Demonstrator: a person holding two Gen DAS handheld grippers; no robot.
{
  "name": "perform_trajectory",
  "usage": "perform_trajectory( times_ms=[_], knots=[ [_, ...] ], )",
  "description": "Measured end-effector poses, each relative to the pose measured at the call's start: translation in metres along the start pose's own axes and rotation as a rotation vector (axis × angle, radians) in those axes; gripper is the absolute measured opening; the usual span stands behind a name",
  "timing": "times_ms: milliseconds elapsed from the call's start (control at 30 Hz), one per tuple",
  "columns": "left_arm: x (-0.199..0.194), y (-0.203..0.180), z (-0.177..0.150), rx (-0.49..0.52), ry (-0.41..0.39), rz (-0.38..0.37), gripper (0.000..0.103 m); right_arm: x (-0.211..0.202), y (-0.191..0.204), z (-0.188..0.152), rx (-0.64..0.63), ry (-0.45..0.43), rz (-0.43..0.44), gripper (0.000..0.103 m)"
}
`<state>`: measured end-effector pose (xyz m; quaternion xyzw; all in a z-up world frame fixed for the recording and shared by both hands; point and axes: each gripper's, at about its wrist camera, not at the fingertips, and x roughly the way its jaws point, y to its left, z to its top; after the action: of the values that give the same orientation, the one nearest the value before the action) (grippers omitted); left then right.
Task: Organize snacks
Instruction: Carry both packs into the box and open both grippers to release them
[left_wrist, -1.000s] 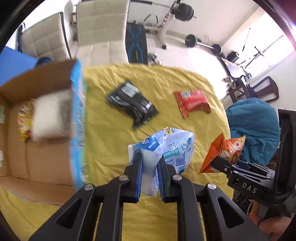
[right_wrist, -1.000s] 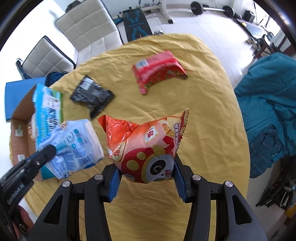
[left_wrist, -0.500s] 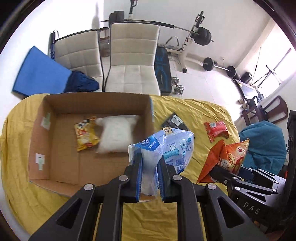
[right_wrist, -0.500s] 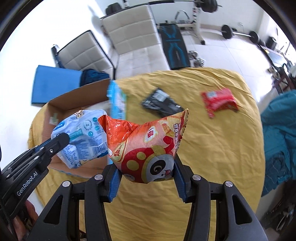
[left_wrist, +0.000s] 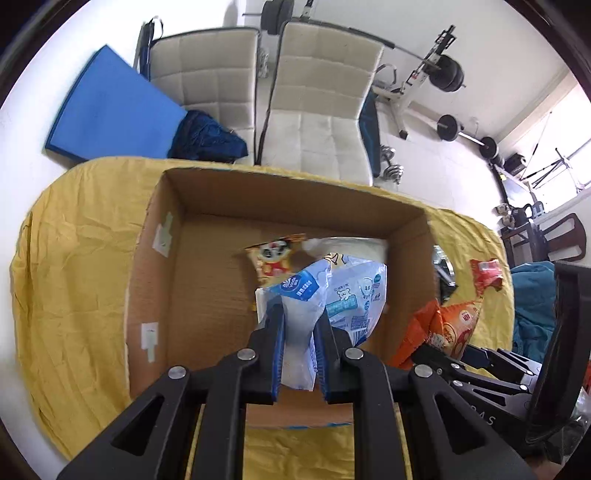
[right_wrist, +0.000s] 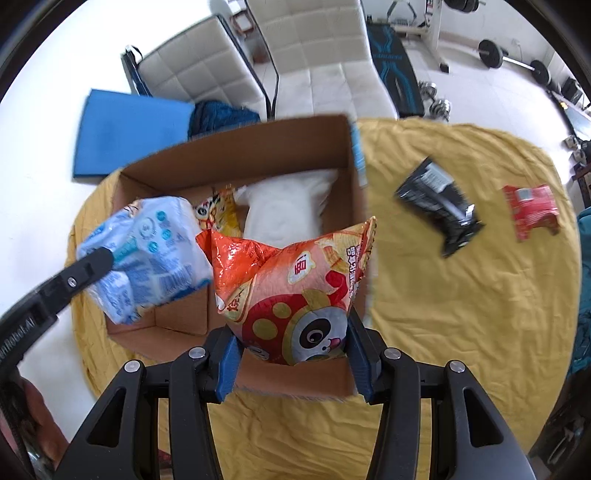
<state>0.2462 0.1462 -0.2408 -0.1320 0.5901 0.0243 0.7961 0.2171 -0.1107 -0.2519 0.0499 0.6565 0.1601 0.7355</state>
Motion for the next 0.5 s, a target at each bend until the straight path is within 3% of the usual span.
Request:
perform_trajectory(
  times_ms=[267,500],
  knots=[
    [0.072,0.068,0.033,-0.035,0.147,0.044,0.013,0.078,0.017,0.005,0.016,0.14,-0.046,0.053],
    [0.109,0.075,0.053,0.044,0.189,0.128,0.013,0.125,0.018,0.002,0.008,0.226,-0.104,0.053]
  ],
)
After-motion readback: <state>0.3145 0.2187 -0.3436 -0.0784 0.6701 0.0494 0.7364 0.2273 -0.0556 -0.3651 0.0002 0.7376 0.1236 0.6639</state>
